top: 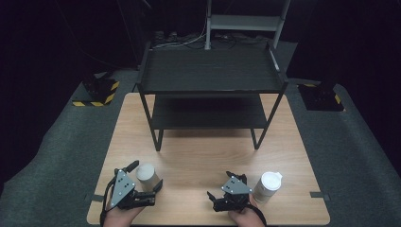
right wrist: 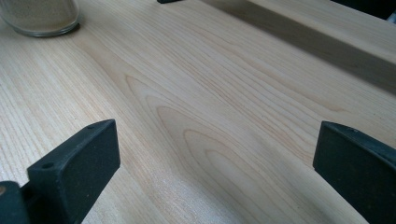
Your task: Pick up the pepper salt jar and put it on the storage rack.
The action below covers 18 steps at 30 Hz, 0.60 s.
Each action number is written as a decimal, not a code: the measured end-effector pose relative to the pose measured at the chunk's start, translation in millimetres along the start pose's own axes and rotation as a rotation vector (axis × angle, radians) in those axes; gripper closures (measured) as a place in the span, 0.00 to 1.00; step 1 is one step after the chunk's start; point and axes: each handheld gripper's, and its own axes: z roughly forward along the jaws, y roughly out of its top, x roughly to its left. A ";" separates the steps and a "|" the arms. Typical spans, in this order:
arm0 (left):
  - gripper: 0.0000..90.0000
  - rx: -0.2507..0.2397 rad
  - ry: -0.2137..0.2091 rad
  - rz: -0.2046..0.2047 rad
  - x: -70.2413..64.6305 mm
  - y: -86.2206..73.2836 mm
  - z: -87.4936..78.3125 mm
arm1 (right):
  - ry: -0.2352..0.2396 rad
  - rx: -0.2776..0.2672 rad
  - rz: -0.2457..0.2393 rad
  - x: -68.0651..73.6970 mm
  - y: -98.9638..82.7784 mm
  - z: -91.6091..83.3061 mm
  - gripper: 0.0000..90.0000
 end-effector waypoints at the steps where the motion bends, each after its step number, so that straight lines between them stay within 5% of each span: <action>1: 0.01 0.000 0.000 0.000 0.0 0.0 0.0 | 0.000 0.000 0.000 0.0 0.0 0.0 0.00; 18: 0.01 0.043 0.002 -0.045 8.8 -17.7 7.6 | -0.001 0.004 0.005 0.2 0.8 0.5 0.00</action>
